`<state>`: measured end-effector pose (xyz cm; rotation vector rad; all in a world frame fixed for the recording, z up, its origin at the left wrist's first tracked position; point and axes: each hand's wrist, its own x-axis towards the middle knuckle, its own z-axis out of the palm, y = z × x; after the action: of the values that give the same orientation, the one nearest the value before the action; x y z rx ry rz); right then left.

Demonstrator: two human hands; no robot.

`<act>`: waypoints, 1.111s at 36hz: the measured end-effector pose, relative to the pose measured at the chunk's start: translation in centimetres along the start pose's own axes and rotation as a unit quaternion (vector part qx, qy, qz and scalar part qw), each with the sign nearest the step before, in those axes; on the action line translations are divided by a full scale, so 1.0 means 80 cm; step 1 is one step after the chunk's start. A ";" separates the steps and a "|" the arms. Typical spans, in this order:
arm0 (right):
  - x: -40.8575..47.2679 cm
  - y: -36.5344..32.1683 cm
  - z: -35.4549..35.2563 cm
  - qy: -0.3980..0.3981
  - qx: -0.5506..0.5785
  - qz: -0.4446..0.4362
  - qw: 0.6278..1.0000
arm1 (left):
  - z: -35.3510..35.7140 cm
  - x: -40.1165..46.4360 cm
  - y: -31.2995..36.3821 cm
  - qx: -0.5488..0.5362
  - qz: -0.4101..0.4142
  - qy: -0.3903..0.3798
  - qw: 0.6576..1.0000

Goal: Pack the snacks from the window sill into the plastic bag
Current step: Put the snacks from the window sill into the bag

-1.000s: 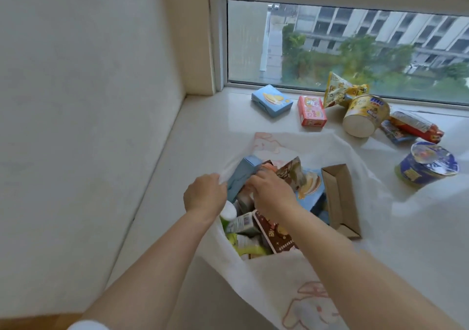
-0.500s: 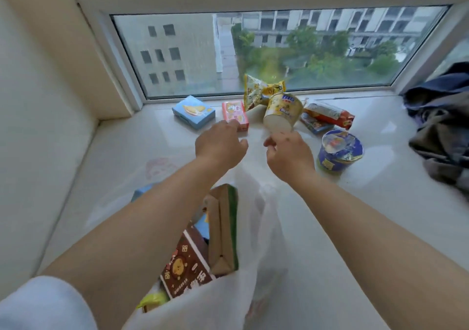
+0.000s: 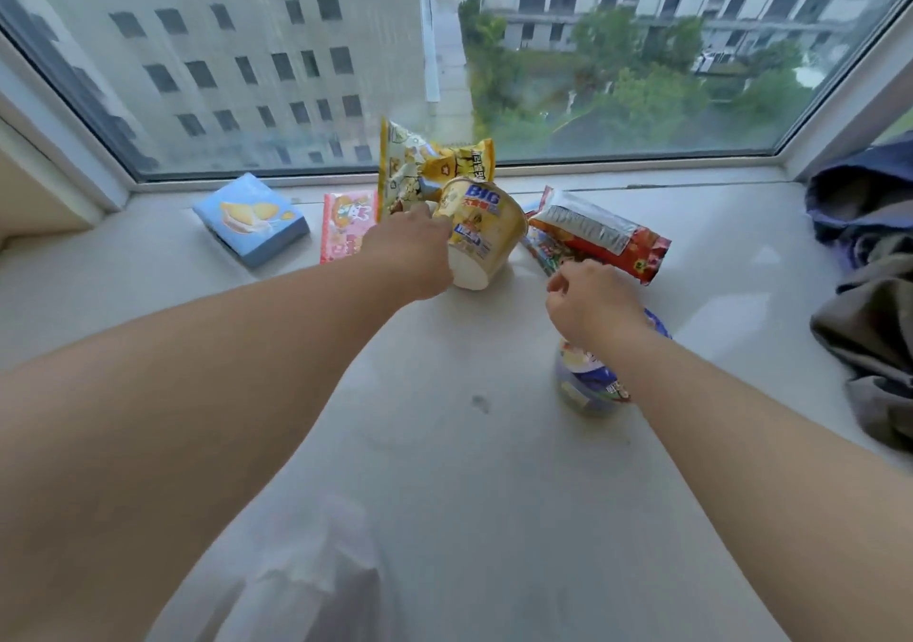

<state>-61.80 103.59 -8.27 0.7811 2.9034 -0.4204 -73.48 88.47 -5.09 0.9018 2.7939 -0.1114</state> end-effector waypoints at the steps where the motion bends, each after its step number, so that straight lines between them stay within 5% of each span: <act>1: 0.016 0.010 0.004 0.000 0.001 0.007 1.000 | 0.007 0.017 0.005 0.018 0.017 -0.007 1.000; 6: 0.090 0.052 0.035 -0.021 -0.019 0.038 0.999 | 0.036 0.094 0.022 0.184 0.098 -0.086 0.974; 11: 0.164 0.084 0.053 0.017 -0.034 0.044 0.998 | 0.039 0.168 0.038 0.223 0.120 -0.068 0.965; 21: 0.242 0.138 0.075 -0.024 -0.069 0.103 0.992 | 0.089 0.210 -0.015 0.009 0.095 0.024 0.995; 27: 0.262 0.128 0.058 -0.080 0.097 0.131 0.983 | 0.090 0.209 -0.026 -0.022 0.052 0.023 0.998; 30: 0.265 0.115 0.061 -0.107 0.237 0.167 0.951 | 0.091 0.208 -0.010 -0.031 0.036 0.026 0.999; 34: 0.267 0.100 0.066 -0.174 0.462 0.188 0.849 | 0.092 0.212 -0.001 -0.040 0.019 0.029 0.999; 40: 0.270 0.073 0.084 -0.210 0.567 0.163 0.779 | 0.097 0.210 -0.006 -0.051 0.014 0.034 0.998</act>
<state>-77.28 116.81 -19.78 1.0449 1.7924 -2.0322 -85.79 96.63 -16.25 0.9377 2.8184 0.0684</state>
